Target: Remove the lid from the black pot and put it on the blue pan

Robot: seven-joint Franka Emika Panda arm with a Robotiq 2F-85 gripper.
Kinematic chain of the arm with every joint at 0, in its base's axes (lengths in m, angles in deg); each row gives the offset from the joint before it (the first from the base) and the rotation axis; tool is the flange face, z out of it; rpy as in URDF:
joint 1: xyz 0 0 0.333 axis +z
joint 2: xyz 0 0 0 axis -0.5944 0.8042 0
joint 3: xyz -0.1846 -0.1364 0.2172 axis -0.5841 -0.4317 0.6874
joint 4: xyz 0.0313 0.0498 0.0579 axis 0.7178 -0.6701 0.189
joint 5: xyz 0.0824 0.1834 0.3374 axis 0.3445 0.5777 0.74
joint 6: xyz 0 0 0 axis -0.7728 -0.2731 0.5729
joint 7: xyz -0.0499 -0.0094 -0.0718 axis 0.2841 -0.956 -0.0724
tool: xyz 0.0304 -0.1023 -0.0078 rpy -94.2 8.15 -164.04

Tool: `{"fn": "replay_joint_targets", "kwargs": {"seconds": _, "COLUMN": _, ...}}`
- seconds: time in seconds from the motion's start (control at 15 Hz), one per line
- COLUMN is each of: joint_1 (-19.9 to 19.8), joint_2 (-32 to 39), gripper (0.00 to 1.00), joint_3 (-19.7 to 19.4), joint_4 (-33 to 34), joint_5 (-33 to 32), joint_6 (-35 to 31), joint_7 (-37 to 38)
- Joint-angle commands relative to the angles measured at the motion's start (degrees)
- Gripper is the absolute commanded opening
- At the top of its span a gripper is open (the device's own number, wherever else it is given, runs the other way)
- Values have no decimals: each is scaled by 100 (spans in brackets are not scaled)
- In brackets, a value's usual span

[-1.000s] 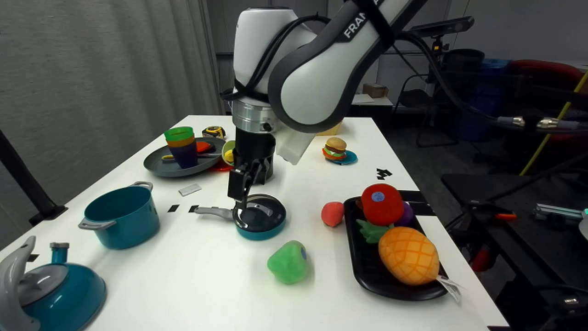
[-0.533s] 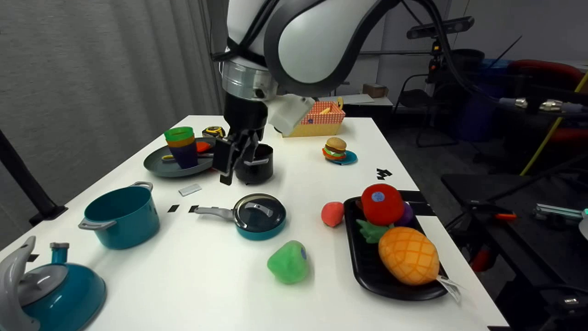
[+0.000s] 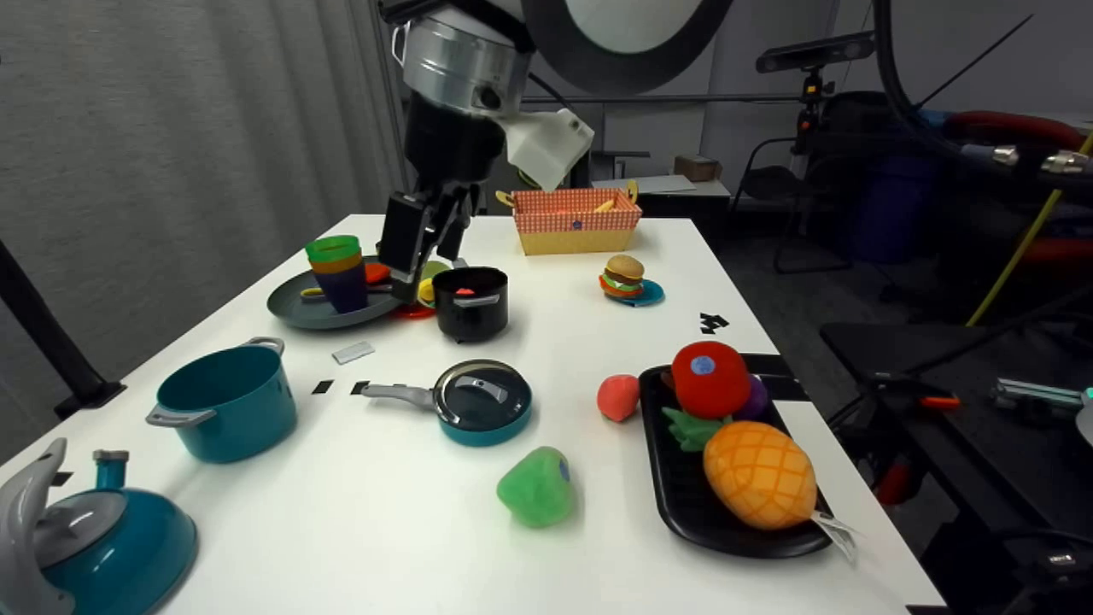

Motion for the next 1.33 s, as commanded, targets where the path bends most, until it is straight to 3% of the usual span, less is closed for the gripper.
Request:
{"fn": "replay_joint_targets", "kwargs": {"seconds": 0.0, "joint_1": -8, "joint_2": -675, "gripper": 100, "joint_3": 84, "joint_4": -629, "joint_5": -36, "joint_6": -156, "joint_7": -224}}
{"fn": "replay_joint_targets", "kwargs": {"seconds": 0.67, "joint_1": -156, "joint_2": -1653, "gripper": 100, "joint_3": 165, "joint_4": -1430, "joint_5": 54, "joint_6": -63, "joint_7": -726}}
{"fn": "replay_joint_targets", "kwargs": {"seconds": 0.8, "joint_1": -102, "joint_2": -1432, "gripper": 100, "joint_3": 131, "joint_4": -1187, "joint_5": -13, "joint_6": 13, "joint_7": -542}}
{"fn": "replay_joint_targets", "kwargs": {"seconds": 1.27, "joint_1": -108, "joint_2": -1534, "gripper": 100, "joint_3": 135, "joint_4": -1306, "joint_5": -13, "joint_6": 12, "joint_7": -585}}
